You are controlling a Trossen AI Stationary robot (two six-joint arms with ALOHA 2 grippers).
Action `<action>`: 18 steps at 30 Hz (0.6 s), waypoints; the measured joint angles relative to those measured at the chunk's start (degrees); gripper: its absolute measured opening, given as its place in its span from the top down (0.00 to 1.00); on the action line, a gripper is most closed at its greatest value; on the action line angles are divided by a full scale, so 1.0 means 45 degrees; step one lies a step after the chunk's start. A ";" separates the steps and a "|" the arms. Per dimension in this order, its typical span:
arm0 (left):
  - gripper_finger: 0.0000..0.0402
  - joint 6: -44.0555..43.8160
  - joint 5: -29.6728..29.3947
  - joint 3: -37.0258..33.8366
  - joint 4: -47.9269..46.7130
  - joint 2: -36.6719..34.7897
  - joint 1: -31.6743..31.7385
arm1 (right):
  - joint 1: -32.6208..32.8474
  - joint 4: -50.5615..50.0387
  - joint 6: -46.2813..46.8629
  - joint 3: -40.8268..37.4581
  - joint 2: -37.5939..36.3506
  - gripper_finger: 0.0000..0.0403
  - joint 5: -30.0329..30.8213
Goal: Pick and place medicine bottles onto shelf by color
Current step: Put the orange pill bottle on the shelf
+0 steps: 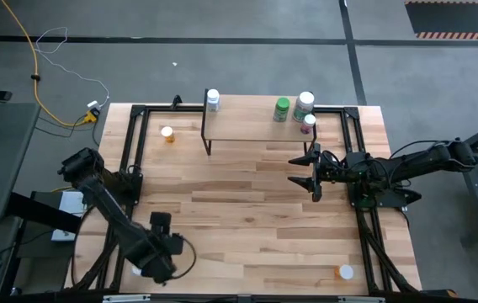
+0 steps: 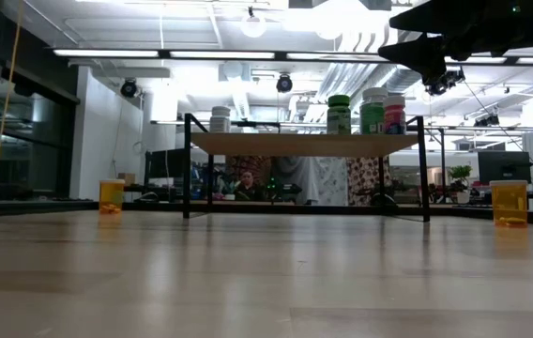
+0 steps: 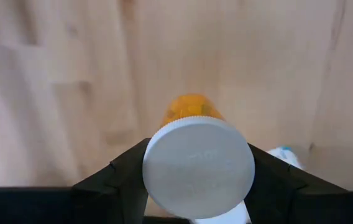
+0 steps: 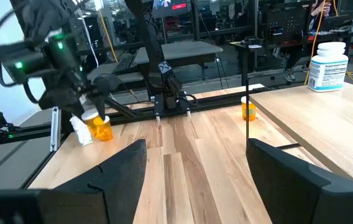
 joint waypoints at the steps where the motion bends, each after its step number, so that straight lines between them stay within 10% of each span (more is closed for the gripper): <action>1: 0.51 0.0402 -0.0130 0.0388 -0.0417 0.0002 0.0335 | -0.0004 0.0000 0.0002 0.0000 0.0004 0.34 0.0000; 18: 0.51 0.9033 -0.3137 0.6334 -0.1664 0.0000 0.8062 | -0.0003 -0.0003 -0.0099 0.0000 0.0001 0.34 0.0000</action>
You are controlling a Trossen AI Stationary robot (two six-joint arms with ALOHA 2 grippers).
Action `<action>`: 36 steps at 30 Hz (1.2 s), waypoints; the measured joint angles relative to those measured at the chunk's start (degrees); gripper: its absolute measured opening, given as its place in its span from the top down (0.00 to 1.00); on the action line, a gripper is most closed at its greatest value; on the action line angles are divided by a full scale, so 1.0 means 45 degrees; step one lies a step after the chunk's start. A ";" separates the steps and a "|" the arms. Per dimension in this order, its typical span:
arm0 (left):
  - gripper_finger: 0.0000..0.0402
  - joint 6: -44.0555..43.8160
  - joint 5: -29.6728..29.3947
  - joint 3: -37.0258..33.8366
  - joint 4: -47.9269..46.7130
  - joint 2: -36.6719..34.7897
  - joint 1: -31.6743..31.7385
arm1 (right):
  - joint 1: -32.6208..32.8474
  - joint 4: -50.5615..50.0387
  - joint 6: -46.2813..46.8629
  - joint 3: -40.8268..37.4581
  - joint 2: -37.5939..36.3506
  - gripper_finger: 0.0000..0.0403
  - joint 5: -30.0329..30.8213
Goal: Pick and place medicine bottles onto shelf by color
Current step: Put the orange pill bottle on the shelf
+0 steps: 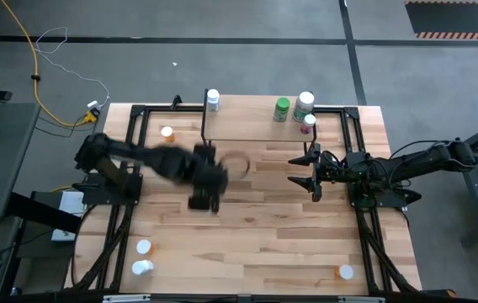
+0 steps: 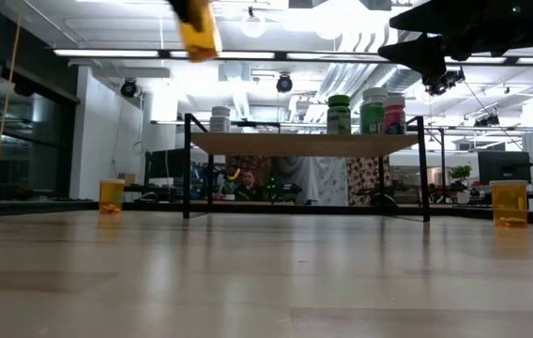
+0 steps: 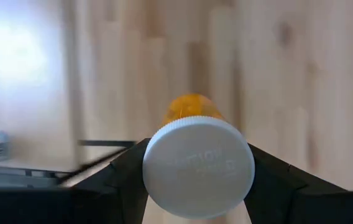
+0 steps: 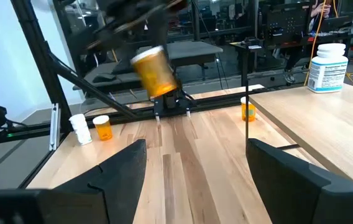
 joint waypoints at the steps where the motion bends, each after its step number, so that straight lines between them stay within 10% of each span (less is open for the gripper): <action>1: 0.51 0.0270 0.0000 0.0208 0.0088 0.0000 0.0562 | 0.0003 -0.0001 -0.0001 0.0000 0.0000 0.34 0.0000; 17: 0.51 0.1680 0.2455 0.0615 0.1751 0.0098 0.7236 | 0.0000 -0.0001 -0.0001 0.0000 -0.0001 0.34 0.0002; 36: 0.51 0.1776 0.2752 0.0611 0.1230 0.1515 0.7716 | 0.0002 -0.0055 -0.0001 0.0000 0.0003 0.34 0.0005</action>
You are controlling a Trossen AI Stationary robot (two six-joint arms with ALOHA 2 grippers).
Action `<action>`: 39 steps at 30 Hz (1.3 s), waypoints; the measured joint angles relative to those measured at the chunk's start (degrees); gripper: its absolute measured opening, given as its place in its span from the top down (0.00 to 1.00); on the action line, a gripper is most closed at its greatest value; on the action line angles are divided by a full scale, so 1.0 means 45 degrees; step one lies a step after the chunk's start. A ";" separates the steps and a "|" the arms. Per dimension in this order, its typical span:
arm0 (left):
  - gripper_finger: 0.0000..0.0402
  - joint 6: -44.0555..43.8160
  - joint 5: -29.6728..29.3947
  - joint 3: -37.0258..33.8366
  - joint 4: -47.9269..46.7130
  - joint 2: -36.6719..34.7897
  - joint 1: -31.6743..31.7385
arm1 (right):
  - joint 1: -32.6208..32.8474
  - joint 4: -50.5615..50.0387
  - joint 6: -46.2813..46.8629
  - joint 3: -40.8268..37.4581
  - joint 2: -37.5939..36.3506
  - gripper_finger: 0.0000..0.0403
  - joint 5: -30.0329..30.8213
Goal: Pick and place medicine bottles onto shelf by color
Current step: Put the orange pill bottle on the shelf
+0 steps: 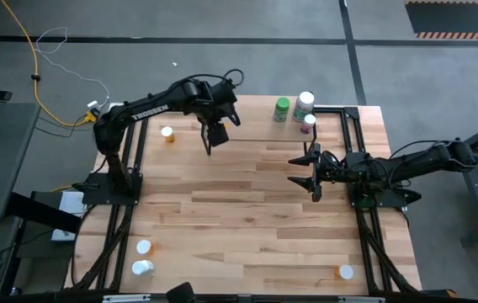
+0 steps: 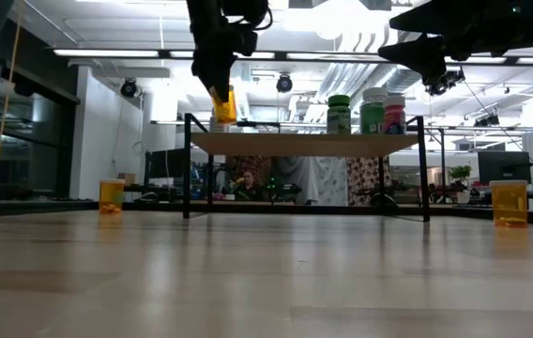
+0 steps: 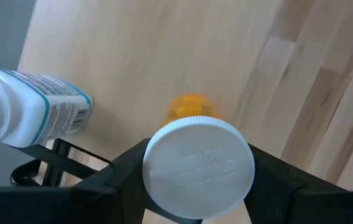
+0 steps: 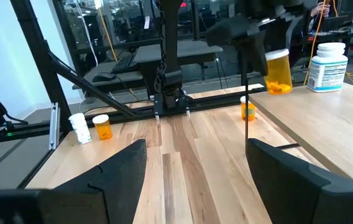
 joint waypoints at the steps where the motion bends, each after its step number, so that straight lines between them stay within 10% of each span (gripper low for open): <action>1: 0.51 0.0024 -0.0086 0.0000 -0.0087 0.0000 -0.0005 | -0.0002 -0.0030 0.0000 0.0000 -0.0001 0.34 0.0000; 39: 0.51 0.0455 0.1153 0.0010 -0.1038 0.0578 0.0408 | -0.0002 -0.0135 0.0121 0.0000 -0.0001 0.34 0.0000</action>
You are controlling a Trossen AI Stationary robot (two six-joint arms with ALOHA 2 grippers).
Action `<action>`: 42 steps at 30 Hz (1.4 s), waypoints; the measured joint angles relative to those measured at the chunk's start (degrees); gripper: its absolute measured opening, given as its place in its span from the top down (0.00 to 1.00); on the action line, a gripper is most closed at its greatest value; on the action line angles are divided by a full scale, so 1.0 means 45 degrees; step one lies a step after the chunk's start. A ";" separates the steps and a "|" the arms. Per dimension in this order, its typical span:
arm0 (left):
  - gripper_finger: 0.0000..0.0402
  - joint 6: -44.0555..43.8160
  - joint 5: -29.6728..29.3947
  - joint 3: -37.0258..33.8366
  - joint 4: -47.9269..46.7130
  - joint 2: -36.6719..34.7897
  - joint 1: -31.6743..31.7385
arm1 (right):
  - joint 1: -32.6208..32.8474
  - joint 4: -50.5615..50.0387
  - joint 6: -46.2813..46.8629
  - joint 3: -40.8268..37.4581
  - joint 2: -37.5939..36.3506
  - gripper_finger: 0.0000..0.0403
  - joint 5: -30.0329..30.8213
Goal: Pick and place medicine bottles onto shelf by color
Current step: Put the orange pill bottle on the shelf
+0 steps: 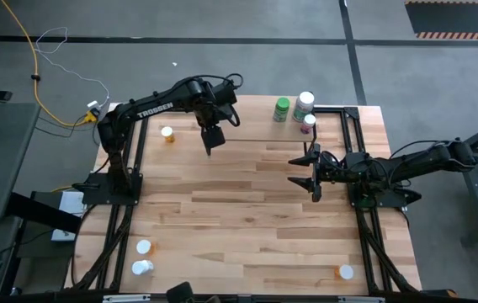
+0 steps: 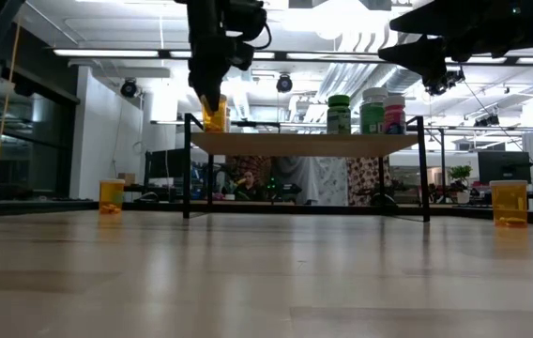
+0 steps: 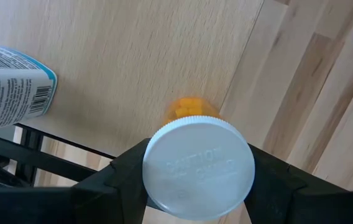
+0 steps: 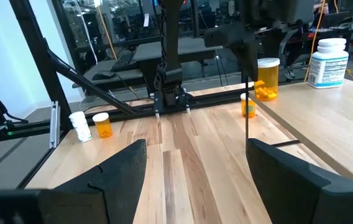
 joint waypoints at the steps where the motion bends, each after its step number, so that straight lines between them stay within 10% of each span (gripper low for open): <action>1: 0.51 -0.0021 -0.0005 0.0000 -0.0005 0.0000 0.0000 | -0.0001 -0.0011 -0.0005 0.0000 0.0001 0.34 0.0000; 42: 0.25 -0.0198 -0.0690 -0.0019 0.0057 -0.0320 -0.0005 | 0.0003 -0.0011 0.0010 0.0000 0.0001 0.34 -0.0002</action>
